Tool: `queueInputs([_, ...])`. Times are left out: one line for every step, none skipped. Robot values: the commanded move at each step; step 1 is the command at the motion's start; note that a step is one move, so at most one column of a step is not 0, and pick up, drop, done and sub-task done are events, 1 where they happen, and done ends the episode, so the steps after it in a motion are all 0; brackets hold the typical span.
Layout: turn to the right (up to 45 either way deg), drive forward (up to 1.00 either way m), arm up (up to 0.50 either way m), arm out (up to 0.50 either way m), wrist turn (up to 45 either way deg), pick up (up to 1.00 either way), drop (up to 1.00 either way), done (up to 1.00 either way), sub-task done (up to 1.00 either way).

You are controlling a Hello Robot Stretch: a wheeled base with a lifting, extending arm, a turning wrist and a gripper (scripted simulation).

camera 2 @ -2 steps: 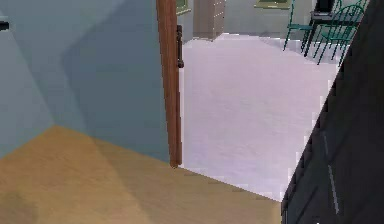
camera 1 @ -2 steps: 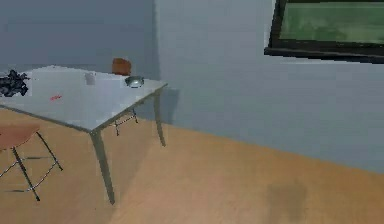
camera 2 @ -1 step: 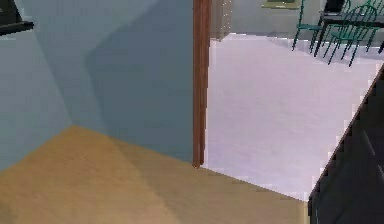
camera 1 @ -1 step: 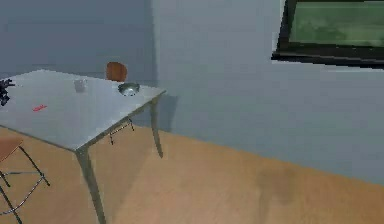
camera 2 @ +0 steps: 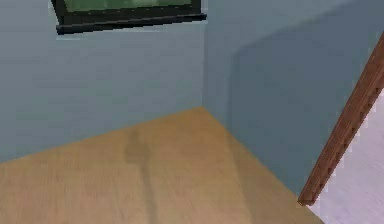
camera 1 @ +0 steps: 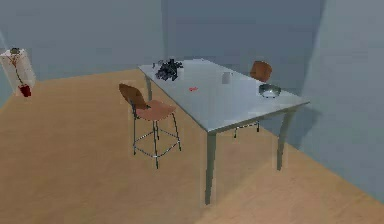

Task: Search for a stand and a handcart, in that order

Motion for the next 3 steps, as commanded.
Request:
queueInputs([0.0, 0.20, 0.00, 0.00, 0.0, 0.00, 0.00, 0.00, 0.00])
queueInputs([-45.0, 0.00, 0.00, 0.00, 0.0, 0.00, 0.00, 0.00, 0.00])
queueInputs([-45.0, 0.00, 0.00, 0.00, 0.0, 0.00, 0.00, 0.00, 0.00])
